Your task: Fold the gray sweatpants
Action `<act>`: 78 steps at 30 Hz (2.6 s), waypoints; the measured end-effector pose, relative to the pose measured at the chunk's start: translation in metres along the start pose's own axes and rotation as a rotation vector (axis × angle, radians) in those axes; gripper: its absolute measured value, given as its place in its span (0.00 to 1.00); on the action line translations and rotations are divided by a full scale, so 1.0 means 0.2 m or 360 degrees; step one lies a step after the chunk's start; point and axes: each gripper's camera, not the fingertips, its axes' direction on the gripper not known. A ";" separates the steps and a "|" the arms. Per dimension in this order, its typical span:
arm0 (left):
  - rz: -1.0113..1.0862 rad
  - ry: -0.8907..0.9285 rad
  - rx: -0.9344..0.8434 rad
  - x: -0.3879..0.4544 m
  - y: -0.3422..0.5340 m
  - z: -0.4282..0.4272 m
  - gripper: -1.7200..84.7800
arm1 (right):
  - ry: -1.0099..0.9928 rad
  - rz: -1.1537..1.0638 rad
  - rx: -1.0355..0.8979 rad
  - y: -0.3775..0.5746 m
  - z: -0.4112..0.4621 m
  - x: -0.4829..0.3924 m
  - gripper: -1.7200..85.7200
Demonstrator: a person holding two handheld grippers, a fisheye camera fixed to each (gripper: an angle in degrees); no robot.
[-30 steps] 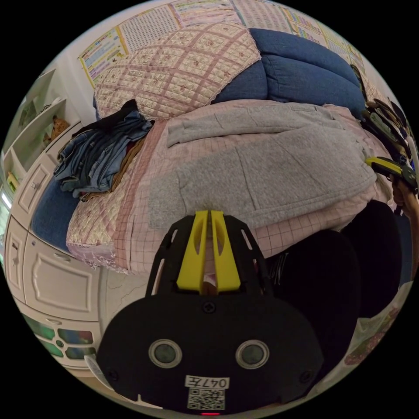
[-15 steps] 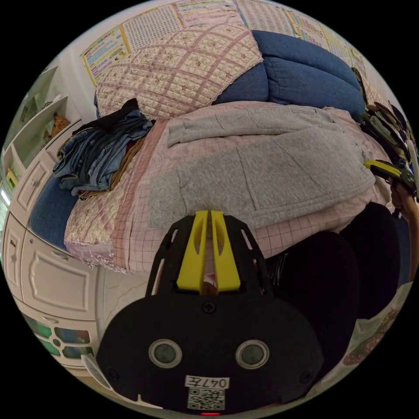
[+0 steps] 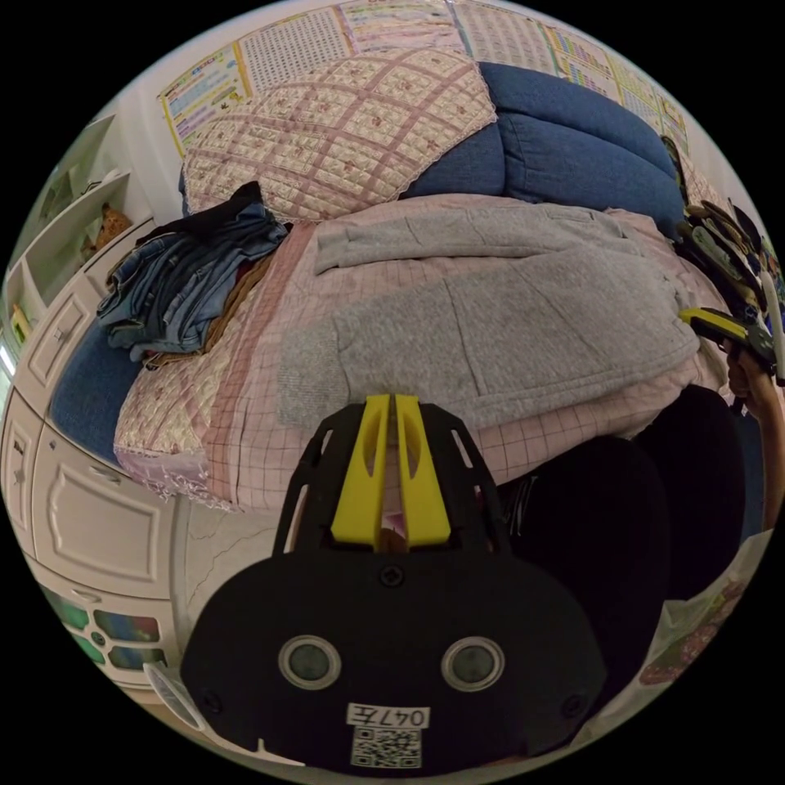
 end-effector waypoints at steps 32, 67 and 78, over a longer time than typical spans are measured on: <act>-0.0012 0.0042 0.0005 0.31 0.29 -0.05 0.02 | -0.0035 0.0020 0.0007 0.18 0.31 0.30 0.01; 0.0520 -0.0275 0.0139 1.91 0.78 -0.20 0.15 | -0.0399 -0.0388 0.0100 -0.14 0.41 0.99 0.07; 0.0464 -0.0168 0.0220 2.41 0.48 -0.46 0.04 | 0.0035 -0.0997 -0.0039 -0.23 0.58 0.95 0.08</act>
